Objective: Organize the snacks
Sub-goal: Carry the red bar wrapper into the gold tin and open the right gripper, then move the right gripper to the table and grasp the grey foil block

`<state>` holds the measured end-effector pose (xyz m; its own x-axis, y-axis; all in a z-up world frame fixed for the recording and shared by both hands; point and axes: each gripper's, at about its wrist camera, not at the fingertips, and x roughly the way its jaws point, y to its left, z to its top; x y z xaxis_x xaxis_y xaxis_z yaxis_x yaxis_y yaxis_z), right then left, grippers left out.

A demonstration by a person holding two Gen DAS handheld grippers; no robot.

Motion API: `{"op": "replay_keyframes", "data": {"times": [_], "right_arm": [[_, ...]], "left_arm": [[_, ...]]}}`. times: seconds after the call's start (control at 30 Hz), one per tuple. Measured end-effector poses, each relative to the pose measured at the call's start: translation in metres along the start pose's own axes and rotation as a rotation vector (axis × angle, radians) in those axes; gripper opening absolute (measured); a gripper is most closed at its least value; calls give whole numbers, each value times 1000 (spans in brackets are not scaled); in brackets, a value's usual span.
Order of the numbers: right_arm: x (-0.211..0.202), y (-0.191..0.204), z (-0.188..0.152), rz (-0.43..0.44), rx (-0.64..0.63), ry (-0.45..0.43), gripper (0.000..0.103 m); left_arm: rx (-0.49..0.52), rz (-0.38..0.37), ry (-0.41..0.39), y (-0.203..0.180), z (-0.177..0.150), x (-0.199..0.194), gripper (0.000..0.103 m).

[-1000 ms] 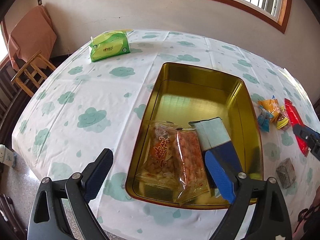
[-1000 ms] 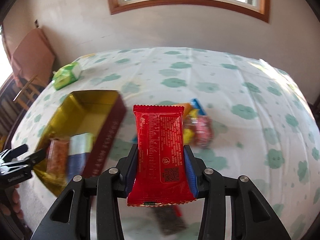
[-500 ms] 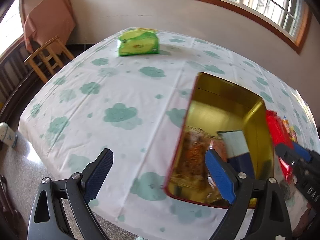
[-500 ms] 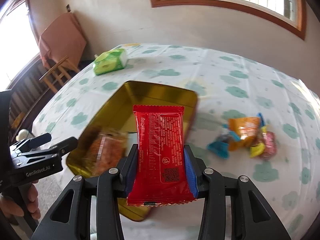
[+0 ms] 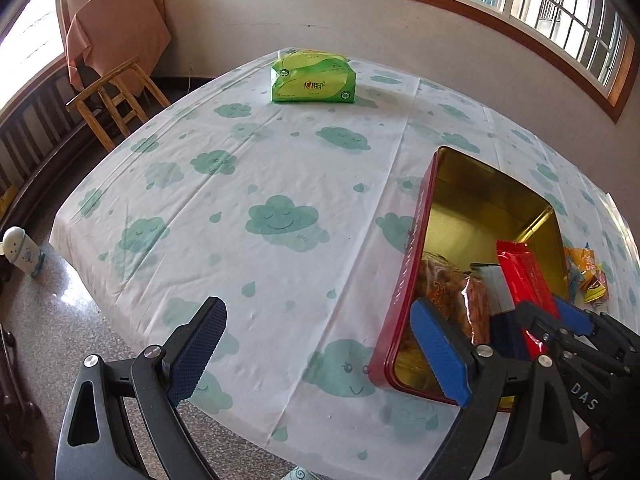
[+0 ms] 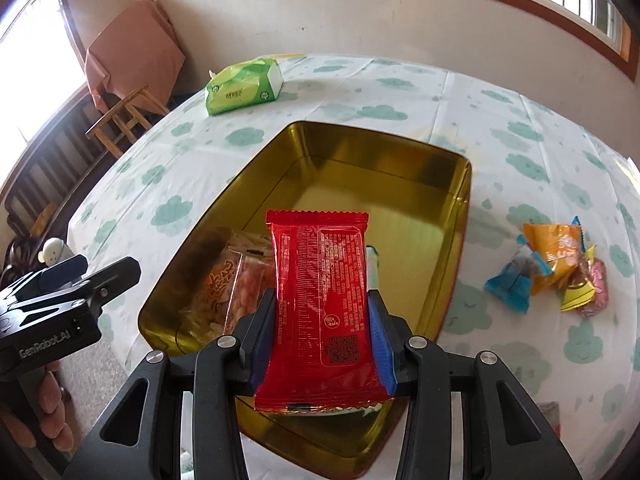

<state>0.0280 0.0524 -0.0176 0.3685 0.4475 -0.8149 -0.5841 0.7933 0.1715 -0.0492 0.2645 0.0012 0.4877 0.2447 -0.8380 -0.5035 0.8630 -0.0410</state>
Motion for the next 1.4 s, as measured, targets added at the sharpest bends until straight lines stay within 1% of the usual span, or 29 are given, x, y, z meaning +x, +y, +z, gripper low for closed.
{"op": "replay_keyframes", "data": {"times": [0.37, 0.6, 0.8, 1.03, 1.2, 1.23, 1.4], "right_arm": [[18, 2, -6, 0, -6, 49, 44], [19, 4, -8, -1, -29, 46, 46], [6, 1, -9, 37, -26, 13, 48], [-25, -11, -12, 76, -27, -46, 49], [-51, -39, -21, 37, -35, -79, 49], [-55, -48, -23, 18, -31, -80, 49], [-66, -90, -40, -75, -19, -52, 52]], "left_arm": [[11, -2, 11, -2, -2, 4, 92], [19, -10, 13, -7, -2, 3, 92], [29, -16, 9, -12, -3, 0, 92], [47, -33, -4, -23, -3, -8, 92], [74, -48, -8, -34, -5, -12, 92], [82, -50, -9, -36, -5, -13, 92], [106, -66, -5, -49, -6, -14, 92]]}}
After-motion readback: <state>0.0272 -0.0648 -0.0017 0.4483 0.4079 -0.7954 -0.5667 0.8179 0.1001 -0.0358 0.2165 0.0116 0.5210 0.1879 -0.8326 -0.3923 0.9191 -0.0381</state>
